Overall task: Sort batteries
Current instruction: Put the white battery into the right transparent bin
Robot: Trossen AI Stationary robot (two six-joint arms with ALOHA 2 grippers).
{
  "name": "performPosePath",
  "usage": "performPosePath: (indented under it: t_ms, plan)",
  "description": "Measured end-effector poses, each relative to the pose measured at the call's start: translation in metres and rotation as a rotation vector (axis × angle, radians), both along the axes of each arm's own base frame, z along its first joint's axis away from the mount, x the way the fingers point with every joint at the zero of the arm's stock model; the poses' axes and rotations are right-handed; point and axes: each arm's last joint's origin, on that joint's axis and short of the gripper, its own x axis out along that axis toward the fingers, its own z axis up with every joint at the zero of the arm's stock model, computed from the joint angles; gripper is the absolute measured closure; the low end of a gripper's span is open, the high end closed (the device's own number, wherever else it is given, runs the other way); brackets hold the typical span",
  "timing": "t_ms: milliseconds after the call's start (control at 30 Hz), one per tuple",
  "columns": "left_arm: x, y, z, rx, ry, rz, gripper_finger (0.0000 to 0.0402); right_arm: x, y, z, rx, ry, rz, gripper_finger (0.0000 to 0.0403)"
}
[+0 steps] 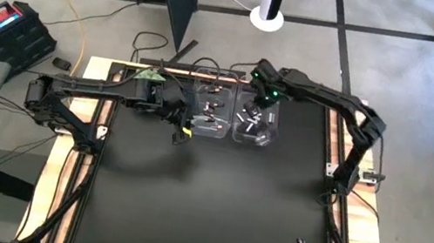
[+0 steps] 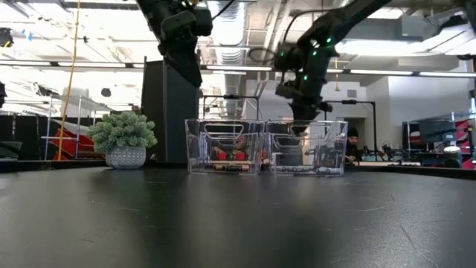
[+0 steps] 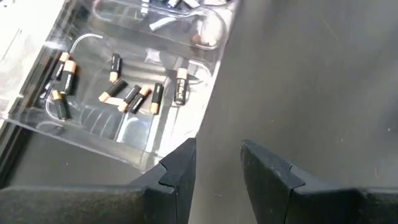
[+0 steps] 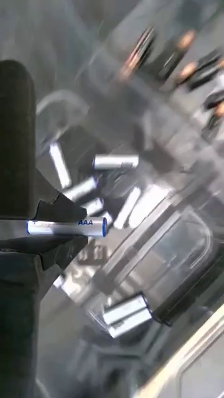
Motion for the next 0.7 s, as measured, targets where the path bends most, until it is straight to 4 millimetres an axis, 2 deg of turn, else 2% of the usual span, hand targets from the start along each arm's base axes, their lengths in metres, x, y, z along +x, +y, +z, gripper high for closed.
performPosePath:
  t_ms: [167, 333, 533, 700]
  plan:
    - [-0.001, 0.005, 0.000, -0.027, -0.020, 0.058, 0.0281, 0.011, -0.019, -0.017, 0.010, 0.127, 0.172, 0.0375]
    - [-0.001, 0.007, 0.000, -0.054, -0.031, 0.103, 0.0281, 0.023, -0.026, -0.041, 0.058, 0.239, 0.317, 0.0375]
    - [-0.003, 0.008, 0.000, -0.040, -0.023, 0.174, 0.0281, 0.028, -0.026, -0.065, 0.102, 0.293, 0.367, 0.0369]
    - [-0.003, 0.008, 0.000, -0.056, -0.030, 0.202, 0.0281, 0.030, -0.028, -0.066, 0.089, 0.283, 0.375, 0.0360]
